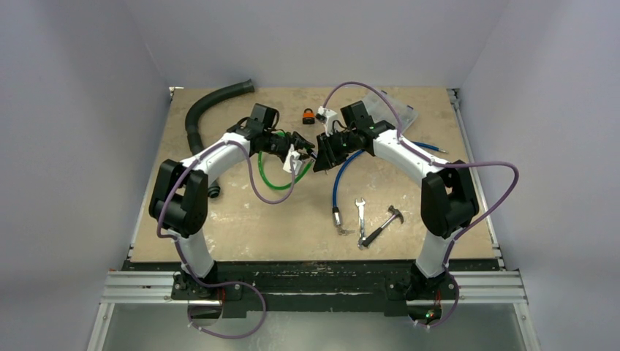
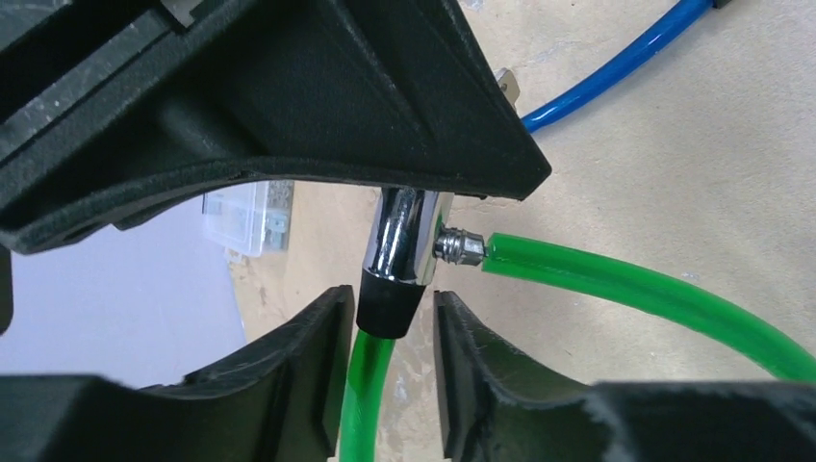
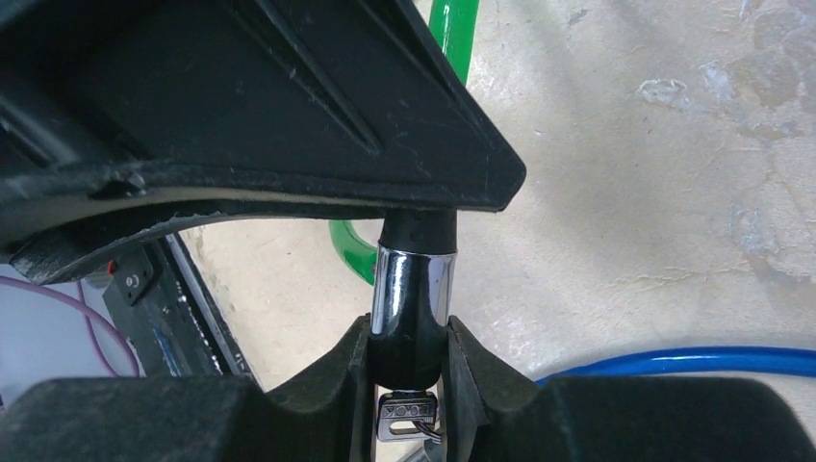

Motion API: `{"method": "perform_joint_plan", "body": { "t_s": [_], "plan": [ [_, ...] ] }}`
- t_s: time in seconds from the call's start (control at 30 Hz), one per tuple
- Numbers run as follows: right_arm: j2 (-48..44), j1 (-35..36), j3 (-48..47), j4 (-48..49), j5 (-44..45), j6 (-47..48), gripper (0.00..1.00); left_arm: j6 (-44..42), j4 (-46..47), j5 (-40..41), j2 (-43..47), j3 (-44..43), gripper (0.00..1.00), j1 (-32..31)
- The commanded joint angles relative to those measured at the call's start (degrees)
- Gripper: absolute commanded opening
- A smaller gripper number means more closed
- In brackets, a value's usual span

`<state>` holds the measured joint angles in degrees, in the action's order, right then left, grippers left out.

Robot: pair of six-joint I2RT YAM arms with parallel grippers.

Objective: Lock with the key
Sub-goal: Lock the lock.

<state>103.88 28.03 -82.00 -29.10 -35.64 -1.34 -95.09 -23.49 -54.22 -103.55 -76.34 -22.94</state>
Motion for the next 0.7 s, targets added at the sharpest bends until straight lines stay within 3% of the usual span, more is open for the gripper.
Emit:
{"method": "perform_joint_plan", "body": {
  "t_s": [0.0, 0.23, 0.33, 0.47, 0.57, 0.67],
  "plan": [
    [-1.5, 0.3, -1.1, 1.8, -3.0, 0.7, 0.00, -0.6, 1.6, -2.3, 0.7, -0.2, 0.34, -1.0],
    [-1.7, 0.3, -0.6, 2.3, -5.8, 0.1, 0.01, 1.5, 4.6, -2.4, 1.1, 0.5, 0.06, -1.1],
    [-2.2, -0.3, -0.5, 1.9, -6.8, 0.3, 0.23, 1.0, 5.4, -1.9, 1.4, 1.4, 0.00, -1.0],
    [-3.2, -2.6, -0.8, -0.7, -9.7, 1.0, 0.55, 1.2, 7.3, -1.9, 1.9, 2.8, 0.00, -0.8],
    [-4.3, -5.0, -1.5, -4.0, -11.9, 2.7, 0.70, 1.3, 7.8, -2.0, 2.2, 2.9, 0.00, -0.6],
    [-4.5, -6.9, -2.6, -8.6, -13.9, 4.7, 0.78, 2.1, 9.4, -2.2, 2.7, 3.6, 0.00, -0.6]
  ]
}}
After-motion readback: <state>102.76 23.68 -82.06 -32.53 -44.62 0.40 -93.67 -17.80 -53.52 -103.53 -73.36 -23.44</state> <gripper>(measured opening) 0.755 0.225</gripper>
